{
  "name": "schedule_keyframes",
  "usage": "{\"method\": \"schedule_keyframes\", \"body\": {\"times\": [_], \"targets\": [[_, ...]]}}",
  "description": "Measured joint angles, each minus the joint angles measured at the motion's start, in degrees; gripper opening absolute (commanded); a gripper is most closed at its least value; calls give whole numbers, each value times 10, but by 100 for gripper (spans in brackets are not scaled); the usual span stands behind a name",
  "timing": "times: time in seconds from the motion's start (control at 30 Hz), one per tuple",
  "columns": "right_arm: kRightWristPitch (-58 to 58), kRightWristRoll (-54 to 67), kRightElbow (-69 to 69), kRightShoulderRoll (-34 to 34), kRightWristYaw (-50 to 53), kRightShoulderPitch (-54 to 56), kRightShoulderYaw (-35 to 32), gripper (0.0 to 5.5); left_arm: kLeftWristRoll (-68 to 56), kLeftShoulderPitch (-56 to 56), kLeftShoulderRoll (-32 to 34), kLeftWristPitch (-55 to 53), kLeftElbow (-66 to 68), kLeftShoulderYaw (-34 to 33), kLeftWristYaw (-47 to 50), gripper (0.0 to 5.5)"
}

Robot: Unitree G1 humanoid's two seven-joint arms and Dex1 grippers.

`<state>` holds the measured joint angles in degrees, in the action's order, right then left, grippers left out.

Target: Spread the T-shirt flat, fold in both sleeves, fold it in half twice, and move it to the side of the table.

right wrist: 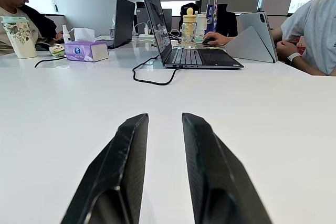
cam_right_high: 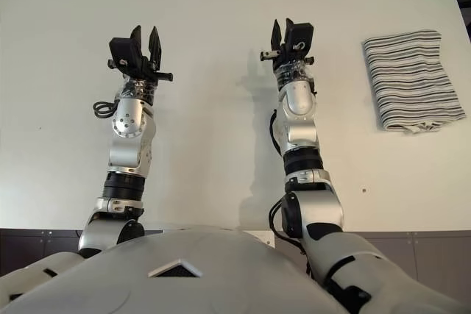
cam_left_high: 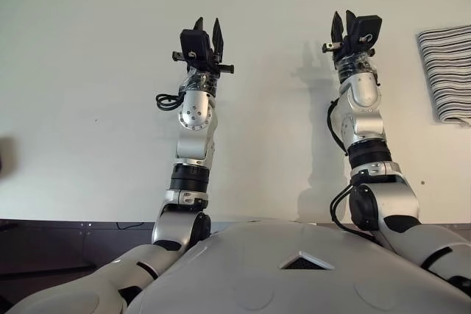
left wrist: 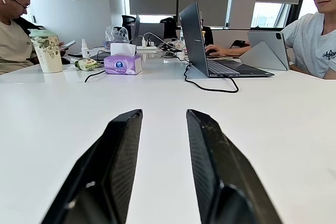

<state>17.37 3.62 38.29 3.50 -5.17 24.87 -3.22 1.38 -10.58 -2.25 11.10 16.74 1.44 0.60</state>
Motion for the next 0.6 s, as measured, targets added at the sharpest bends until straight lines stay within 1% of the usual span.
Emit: {"method": "schedule_keyframes", "body": {"times": [0.13, 0.6], "targets": [[1, 0, 2, 0, -2, 6, -2, 117, 0, -20, -3, 4, 5, -1, 3, 154], [0, -2, -21, 0, -9, -10, 0, 117, 1, -14, -4, 3, -4, 4, 3, 154]]}}
